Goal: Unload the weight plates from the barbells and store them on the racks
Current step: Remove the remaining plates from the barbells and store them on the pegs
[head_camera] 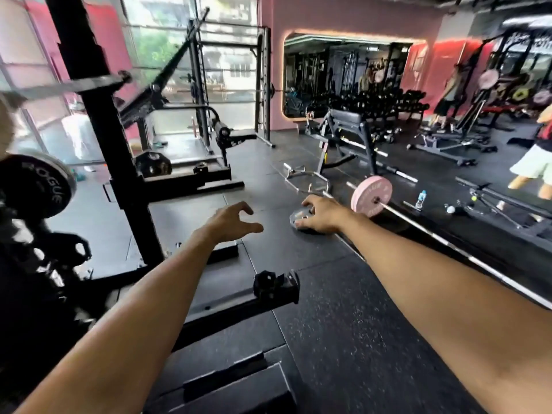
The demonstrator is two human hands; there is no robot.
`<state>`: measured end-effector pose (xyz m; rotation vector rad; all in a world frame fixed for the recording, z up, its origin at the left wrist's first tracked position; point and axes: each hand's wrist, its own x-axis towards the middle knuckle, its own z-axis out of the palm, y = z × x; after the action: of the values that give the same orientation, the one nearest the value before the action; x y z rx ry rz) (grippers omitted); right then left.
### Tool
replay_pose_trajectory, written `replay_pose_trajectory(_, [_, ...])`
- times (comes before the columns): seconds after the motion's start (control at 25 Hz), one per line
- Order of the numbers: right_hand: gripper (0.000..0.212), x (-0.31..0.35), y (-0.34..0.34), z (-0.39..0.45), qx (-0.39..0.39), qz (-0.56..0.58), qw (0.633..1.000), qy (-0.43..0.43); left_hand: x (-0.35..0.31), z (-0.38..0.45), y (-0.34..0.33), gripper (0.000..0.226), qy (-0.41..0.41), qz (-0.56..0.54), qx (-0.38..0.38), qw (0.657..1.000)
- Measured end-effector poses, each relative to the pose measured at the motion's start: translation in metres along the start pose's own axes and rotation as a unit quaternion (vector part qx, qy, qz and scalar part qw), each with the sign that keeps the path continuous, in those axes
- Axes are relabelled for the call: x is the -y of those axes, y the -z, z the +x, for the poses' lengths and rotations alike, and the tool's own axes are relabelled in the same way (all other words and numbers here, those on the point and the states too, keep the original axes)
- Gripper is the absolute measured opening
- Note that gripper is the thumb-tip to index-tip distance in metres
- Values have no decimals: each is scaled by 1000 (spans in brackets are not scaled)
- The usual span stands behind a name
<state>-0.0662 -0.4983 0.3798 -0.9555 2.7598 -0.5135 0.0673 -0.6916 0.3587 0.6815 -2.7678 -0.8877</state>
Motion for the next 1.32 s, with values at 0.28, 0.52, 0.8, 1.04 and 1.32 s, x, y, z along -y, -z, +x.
replay_pose_trajectory(0.28, [59,-59,-137,103,148,-51,987,-41,79,92,-122,49,46,73,158,984])
replay_pose_trajectory(0.52, [47,-92,-237,132,234,-42,970,-43,140,106,-221,55,88,86,247,961])
replay_pose_trajectory(0.8, [52,-94,-255,143,235,-13,971,-31,158,108,-237,31,35,18,165,985])
replay_pose_trajectory(1.04, [45,-78,-213,113,157,98,982,-47,122,88,-187,20,73,-208,147,964])
replay_pose_trajectory(1.32, [41,-39,-132,17,44,280,959,-13,50,-16,-109,4,90,-412,110,900])
